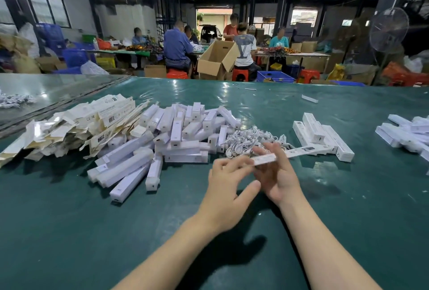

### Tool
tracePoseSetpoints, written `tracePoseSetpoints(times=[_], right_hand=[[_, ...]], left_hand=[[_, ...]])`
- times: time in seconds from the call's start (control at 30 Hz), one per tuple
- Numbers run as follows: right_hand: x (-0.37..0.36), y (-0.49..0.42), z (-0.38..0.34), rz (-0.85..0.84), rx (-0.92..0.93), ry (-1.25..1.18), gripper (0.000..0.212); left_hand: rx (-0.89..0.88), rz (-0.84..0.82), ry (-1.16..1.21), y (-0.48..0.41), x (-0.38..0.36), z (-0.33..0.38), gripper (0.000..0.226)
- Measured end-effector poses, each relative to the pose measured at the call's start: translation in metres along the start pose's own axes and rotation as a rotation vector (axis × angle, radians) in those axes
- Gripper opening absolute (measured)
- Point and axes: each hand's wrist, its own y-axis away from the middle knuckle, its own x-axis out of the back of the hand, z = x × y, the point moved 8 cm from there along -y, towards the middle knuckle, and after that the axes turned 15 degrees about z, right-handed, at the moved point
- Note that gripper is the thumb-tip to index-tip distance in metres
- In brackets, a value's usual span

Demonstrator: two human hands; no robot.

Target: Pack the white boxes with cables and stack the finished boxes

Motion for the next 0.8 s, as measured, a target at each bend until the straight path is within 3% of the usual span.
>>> tracePoseSetpoints(times=[0.1, 0.2, 0.37, 0.6, 0.7, 0.8], right_hand=[[0.006, -0.002, -0.005, 0.015, -0.016, -0.073, 0.023], [0.005, 0.0, -0.001, 0.04, 0.006, -0.043, 0.023], [0.01, 0.0, 0.003, 0.161, 0.081, 0.044, 0.024], [0.012, 0.003, 0.009, 0.189, -0.005, -0.035, 0.009], [0.004, 0.005, 0.014, 0.121, -0.061, -0.106, 0.012], [-0.009, 0.01, 0.019, 0.014, -0.064, -0.114, 0.02]], left_hand=[[0.117, 0.011, 0.127, 0.003, 0.0, -0.009, 0.033], [0.116, 0.116, 0.088, 0.002, 0.01, -0.018, 0.014], [0.12, 0.206, 0.048, -0.003, 0.024, -0.026, 0.042], [0.527, 0.199, 0.378, -0.001, 0.018, -0.054, 0.028], [0.695, 0.229, 0.496, 0.003, 0.016, -0.064, 0.026], [0.884, 0.288, 0.812, 0.005, 0.012, -0.068, 0.027]])
